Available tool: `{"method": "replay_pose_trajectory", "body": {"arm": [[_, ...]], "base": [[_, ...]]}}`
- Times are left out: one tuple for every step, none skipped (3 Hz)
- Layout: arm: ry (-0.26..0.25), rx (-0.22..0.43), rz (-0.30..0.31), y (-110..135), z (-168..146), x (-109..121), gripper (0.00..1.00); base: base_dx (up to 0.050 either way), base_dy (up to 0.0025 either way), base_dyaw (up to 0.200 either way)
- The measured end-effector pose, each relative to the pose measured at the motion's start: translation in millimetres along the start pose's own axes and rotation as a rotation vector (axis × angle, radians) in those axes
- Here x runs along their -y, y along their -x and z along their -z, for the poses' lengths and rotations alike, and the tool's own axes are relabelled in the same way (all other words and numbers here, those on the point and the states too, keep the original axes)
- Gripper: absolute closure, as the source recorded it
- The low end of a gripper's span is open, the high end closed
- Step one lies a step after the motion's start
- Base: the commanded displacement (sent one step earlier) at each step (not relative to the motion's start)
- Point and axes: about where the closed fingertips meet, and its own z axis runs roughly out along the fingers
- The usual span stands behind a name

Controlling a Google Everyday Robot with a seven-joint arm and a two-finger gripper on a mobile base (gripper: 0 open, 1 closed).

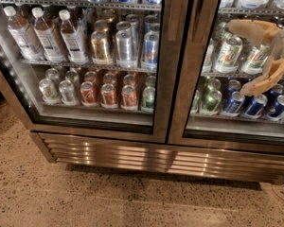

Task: Open left fridge door

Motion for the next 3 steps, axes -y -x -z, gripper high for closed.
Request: {"method": "replay_pose_trajectory", "body": {"arm": [[0.001,0.000,0.000,0,0,0,0.00],[0.000,0.000,0.000,0,0,0,0.00],[-0.042,0.015,-0.006,1,12,4,0.00]], "base": [[0.000,-0.00003,0.198],[0.000,0.00000,0.000],[0.000,0.00000,0.000]]}}
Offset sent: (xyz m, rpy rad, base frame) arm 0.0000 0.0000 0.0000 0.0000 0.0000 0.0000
